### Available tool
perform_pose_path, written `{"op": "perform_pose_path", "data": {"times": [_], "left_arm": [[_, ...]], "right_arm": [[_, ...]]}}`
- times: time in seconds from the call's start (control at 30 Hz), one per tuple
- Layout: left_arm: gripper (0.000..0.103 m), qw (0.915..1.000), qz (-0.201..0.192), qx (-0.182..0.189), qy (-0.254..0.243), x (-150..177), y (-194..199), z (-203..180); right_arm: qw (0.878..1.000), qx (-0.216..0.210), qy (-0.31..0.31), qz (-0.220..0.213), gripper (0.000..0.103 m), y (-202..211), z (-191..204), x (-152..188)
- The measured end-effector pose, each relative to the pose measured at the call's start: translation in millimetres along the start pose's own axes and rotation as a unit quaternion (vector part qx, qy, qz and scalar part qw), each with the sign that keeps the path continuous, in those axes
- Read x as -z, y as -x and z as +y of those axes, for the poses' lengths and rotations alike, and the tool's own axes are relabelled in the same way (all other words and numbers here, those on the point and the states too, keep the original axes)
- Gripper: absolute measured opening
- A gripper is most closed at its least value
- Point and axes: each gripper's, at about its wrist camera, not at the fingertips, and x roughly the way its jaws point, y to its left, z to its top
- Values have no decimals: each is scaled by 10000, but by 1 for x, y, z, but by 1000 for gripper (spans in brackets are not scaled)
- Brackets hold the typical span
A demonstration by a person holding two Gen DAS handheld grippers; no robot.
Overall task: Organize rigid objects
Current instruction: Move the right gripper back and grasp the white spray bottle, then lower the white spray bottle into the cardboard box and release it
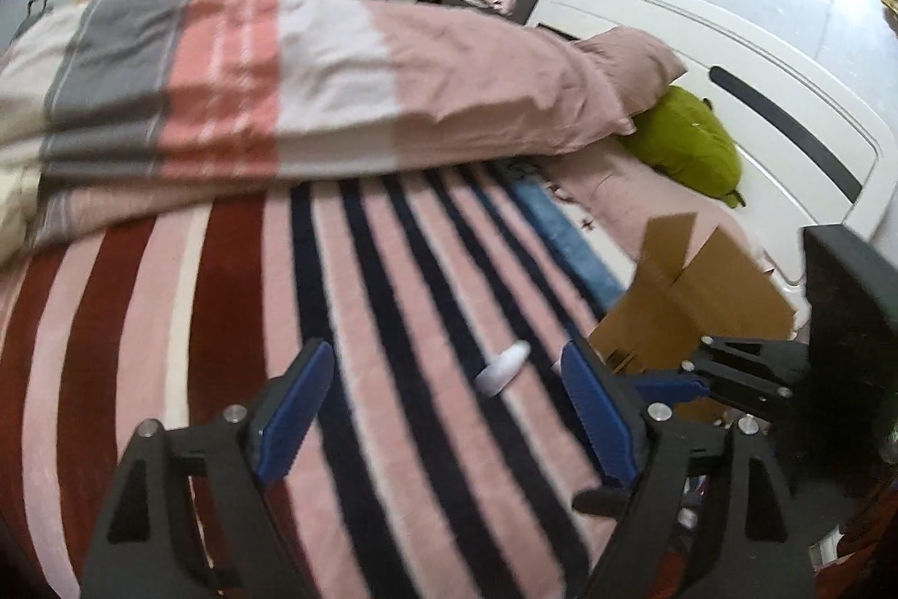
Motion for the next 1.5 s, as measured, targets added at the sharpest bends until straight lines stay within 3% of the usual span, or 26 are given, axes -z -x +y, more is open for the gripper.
{"op": "perform_pose_path", "data": {"times": [0.1, 0.23, 0.43, 0.6, 0.7, 0.83, 1.0, 1.2, 1.27, 1.4, 1.5], "left_arm": [[81, 9998, 108, 47, 150, 19, -8, 18], [81, 9993, 229, 113, 271, 35, -18, 29], [81, 9988, 309, 146, 353, 45, -25, 35], [81, 9986, 333, 141, 393, 45, -26, 36], [81, 9984, 363, 176, 401, 43, -27, 36], [81, 9979, 391, 345, 390, 37, -26, 30], [81, 9966, 388, 678, 250, 24, -23, 7], [80, 9919, 327, 1229, -32, -2, -18, -39], [69, 9893, 313, 1414, -174, -11, -18, -57], [34, 9830, 350, 1745, -461, -31, -24, -97], [24, 9770, 454, 1969, -678, -43, -37, -130]], "right_arm": [[9993, 273, -103, 241, 71, -37, -3, 13], [9921, 1107, -243, 542, 71, -88, -31, 26], [9791, 1848, -540, 651, 71, -127, -70, 31], [9810, 1712, -713, 575, 71, -138, -87, 32], [9819, 1699, -656, 526, 58, -135, -84, 32], [9863, 1535, -441, 402, 58, -126, -71, 27], [9952, 973, 77, -56, 58, -88, -34, 15], [9939, 568, 608, -727, 58, -20, -1, 1], [9914, 604, 680, -945, 58, 2, -1, -1], [9863, 794, 714, -1254, 58, 36, -13, 2], [9819, 1039, 656, -1439, 58, 59, -32, 9]]}}
